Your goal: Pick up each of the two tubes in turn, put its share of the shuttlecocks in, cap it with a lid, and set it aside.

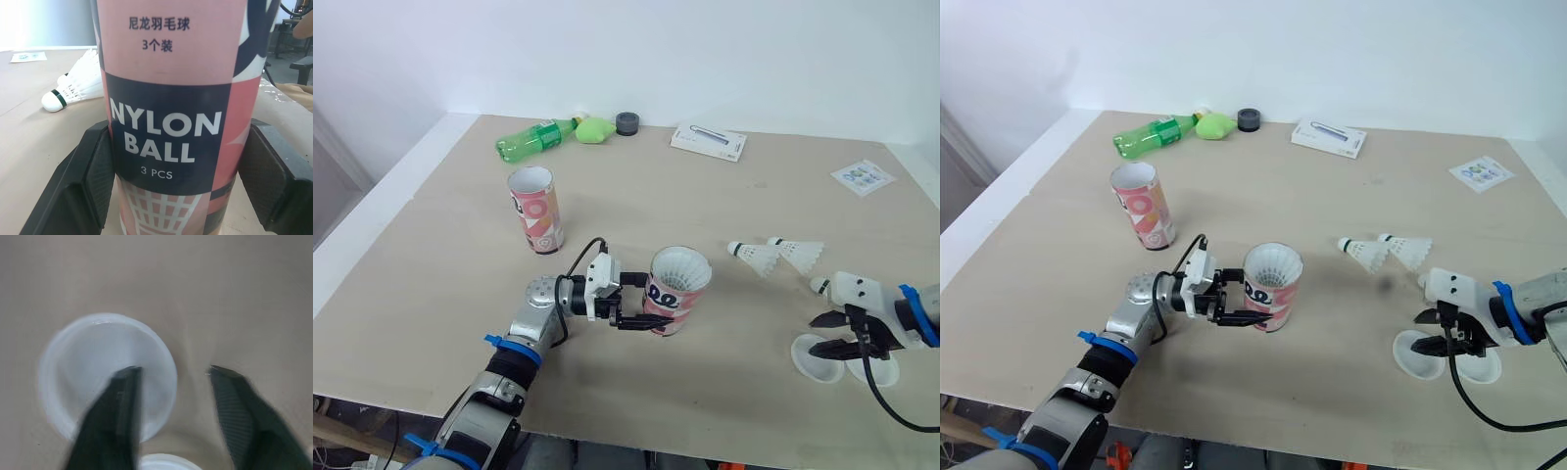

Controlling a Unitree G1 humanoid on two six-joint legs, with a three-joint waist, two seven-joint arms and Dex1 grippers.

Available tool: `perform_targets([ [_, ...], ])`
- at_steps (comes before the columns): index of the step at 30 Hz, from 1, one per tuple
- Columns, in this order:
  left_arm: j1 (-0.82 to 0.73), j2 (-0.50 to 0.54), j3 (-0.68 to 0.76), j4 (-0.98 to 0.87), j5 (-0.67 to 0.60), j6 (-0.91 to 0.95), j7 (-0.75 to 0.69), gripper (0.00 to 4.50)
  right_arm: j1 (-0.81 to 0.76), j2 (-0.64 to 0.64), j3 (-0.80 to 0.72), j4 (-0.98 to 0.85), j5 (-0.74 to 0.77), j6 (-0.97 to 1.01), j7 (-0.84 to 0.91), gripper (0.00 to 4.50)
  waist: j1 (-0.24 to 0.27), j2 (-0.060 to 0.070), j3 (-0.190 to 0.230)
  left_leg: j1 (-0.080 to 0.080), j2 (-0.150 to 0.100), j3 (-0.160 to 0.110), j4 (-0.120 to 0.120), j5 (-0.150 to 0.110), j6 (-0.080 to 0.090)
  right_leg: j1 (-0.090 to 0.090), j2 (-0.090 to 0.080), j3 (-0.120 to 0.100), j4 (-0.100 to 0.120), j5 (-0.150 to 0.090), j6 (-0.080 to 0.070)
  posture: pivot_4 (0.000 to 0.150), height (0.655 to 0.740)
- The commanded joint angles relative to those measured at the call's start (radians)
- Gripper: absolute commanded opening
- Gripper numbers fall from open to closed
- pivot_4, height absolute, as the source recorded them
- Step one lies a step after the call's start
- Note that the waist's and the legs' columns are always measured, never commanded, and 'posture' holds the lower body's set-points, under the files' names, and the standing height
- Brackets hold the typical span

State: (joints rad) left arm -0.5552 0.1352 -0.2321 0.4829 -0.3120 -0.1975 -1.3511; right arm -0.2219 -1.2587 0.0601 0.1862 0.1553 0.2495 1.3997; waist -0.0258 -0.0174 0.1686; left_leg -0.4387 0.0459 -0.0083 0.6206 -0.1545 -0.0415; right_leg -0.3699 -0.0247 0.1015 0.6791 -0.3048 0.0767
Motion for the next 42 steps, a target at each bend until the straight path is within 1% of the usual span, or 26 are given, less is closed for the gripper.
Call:
perform_targets([
  [1,0.022,0.012,-0.048,0.030,0.058,-0.005,-0.016,3.23,-0.011,0.012,0.012,0.017,-0.018,-0.017,0.023,0.56,0.000,0.000,0.000,0.000,0.000,0.000,0.000,0.000,0.000,0.000,0.000,0.000,0.000,0.000,0.000,0.150,0.7203],
  [2,0.021,0.013,-0.047,0.030,0.057,-0.005,-0.017,3.23,-0.011,0.012,0.012,0.015,-0.015,-0.017,0.028,0.46,0.000,0.000,0.000,0.000,0.000,0.000,0.000,0.000,0.000,0.000,0.000,0.000,0.000,0.000,0.000,0.150,0.7203],
  [3,0.019,0.014,-0.046,0.031,0.056,-0.004,-0.017,3.23,-0.011,0.014,0.010,0.012,-0.010,-0.016,0.032,0.15,0.000,0.000,0.000,0.000,0.000,0.000,0.000,0.000,0.000,0.000,0.000,0.000,0.000,0.000,0.000,0.150,0.7203],
  [4,0.016,0.014,-0.045,0.034,0.055,-0.004,-0.016,3.23,-0.013,0.017,0.008,0.011,-0.007,-0.013,0.036,0.05,-0.001,0.000,0.000,0.000,0.000,0.000,0.000,0.000,0.000,0.000,0.000,0.000,0.000,0.000,0.000,0.150,0.7203],
  [7,0.010,0.014,-0.042,0.043,0.056,-0.007,-0.013,3.23,-0.010,0.017,0.002,0.007,-0.003,-0.012,0.047,0.05,-0.001,0.000,0.000,0.001,0.000,0.000,0.001,0.000,0.000,0.001,0.000,0.000,0.000,0.001,0.000,0.150,0.7203],
  [13,0.003,0.008,-0.042,0.057,0.057,-0.014,-0.010,3.23,-0.007,0.012,-0.038,-0.089,0.076,0.077,0.075,0.05,-0.001,0.000,0.000,0.001,0.000,0.000,0.000,0.000,0.000,0.001,0.000,0.000,0.000,0.000,0.000,0.150,0.7203],
  [17,-0.001,0.008,-0.046,0.069,0.060,-0.016,-0.016,3.23,-0.081,0.018,-0.131,-0.234,0.252,0.246,0.085,0.05,-0.001,0.002,0.000,0.001,0.000,0.000,0.001,0.000,0.000,0.001,0.000,0.001,0.000,0.001,0.000,0.150,0.7203],
  [22,-0.009,0.009,-0.059,0.085,0.067,-0.009,-0.032,3.23,-0.201,-0.006,-0.175,-0.365,0.347,0.334,0.084,0.05,0.000,0.002,0.000,0.001,0.000,0.000,0.001,0.000,0.000,0.001,0.000,0.000,0.000,0.001,0.000,0.150,0.7203],
  [27,-0.019,0.018,-0.090,0.090,0.075,0.038,-0.076,3.23,-0.467,0.012,-0.089,-0.396,0.361,0.364,0.119,0.05,-0.001,0.003,0.000,0.000,0.000,0.001,0.000,0.000,0.000,-0.002,0.000,0.001,0.000,0.001,0.000,0.150,0.7203],
  [32,-0.048,-0.010,-0.107,0.105,0.075,0.064,-0.091,3.23,-0.722,0.090,0.035,-0.380,0.337,0.372,0.171,0.05,0.003,0.002,0.000,-0.001,0.001,-0.001,-0.002,-0.001,-0.002,-0.002,0.000,-0.001,0.000,-0.001,-0.003,0.150,0.7203],
  [36,-0.062,-0.022,-0.117,0.113,0.070,0.110,-0.106,3.23,-0.833,0.140,0.138,-0.331,0.265,0.313,0.211,0.05,0.007,0.002,0.000,-0.003,0.000,-0.002,-0.001,-0.003,-0.004,-0.002,-0.001,-0.003,0.000,-0.001,-0.005,0.150,0.7203],
  [42,-0.078,-0.008,-0.149,0.126,0.093,0.175,-0.136,3.23,-0.926,0.188,0.282,-0.311,0.239,0.223,0.215,0.05,0.006,0.002,0.000,-0.004,0.000,-0.004,-0.001,-0.004,-0.004,-0.003,0.000,-0.004,0.000,-0.002,-0.007,0.150,0.7203],
])
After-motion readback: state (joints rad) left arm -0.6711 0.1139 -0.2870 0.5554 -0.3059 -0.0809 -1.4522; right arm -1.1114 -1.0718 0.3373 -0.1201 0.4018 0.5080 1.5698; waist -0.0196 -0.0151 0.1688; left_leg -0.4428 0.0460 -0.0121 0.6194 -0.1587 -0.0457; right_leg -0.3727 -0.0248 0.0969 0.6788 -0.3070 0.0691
